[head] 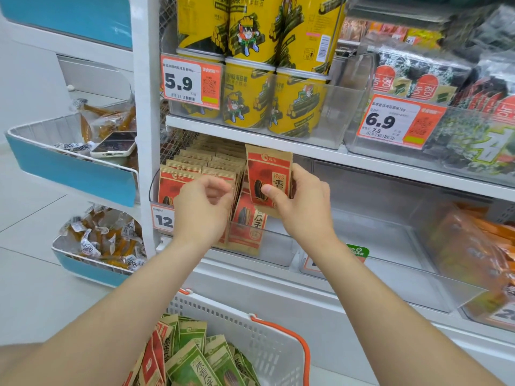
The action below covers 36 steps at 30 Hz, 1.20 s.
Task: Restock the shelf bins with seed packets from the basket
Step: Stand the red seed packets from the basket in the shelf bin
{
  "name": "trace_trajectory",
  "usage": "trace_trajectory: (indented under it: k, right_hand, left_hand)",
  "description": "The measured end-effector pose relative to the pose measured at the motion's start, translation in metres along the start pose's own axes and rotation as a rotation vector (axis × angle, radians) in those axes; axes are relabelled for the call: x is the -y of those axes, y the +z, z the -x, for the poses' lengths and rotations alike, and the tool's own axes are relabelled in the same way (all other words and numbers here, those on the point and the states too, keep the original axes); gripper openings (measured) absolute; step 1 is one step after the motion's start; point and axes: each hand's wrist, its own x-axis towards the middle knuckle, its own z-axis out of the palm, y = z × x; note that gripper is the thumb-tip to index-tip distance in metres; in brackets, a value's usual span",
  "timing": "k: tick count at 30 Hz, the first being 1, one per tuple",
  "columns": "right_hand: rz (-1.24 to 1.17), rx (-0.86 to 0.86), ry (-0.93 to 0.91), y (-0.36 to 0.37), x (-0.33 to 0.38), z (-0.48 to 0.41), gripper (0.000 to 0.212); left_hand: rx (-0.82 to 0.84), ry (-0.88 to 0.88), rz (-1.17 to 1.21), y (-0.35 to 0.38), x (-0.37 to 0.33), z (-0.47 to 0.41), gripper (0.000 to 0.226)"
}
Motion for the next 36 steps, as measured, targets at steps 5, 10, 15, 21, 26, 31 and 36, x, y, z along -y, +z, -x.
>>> trace_trajectory:
  k: [5,10,15,21,26,31,36]
  right_hand:
    - [0.193,0.225,0.183,0.028,-0.019,0.002,0.026]
    - [0.224,0.456,0.482,0.052,-0.024,-0.012,0.040]
    - [0.045,0.651,0.694,0.053,-0.017,-0.023,0.036]
    - [0.011,0.492,0.699,0.065,-0.024,-0.029,0.040]
    - [0.033,0.392,0.615,0.064,-0.032,-0.033,0.047]
    - [0.035,0.499,0.719,0.074,-0.033,-0.036,0.073]
    - [0.080,0.407,0.628,0.078,-0.032,-0.037,0.056]
  left_hand:
    - [0.106,0.097,-0.462,-0.004,0.003,0.005,0.034]
    - [0.195,0.134,-0.654,-0.007,0.000,0.012,0.034]
    - [0.250,0.173,-0.727,-0.010,0.001,0.015,0.027]
    - [0.249,0.205,-0.792,-0.013,0.003,0.013,0.020]
    - [0.251,0.239,-0.832,-0.010,0.005,0.013,0.023]
    - [0.253,0.254,-0.853,-0.007,0.006,0.015,0.021]
    - [0.268,0.259,-0.880,-0.007,0.007,0.015,0.020]
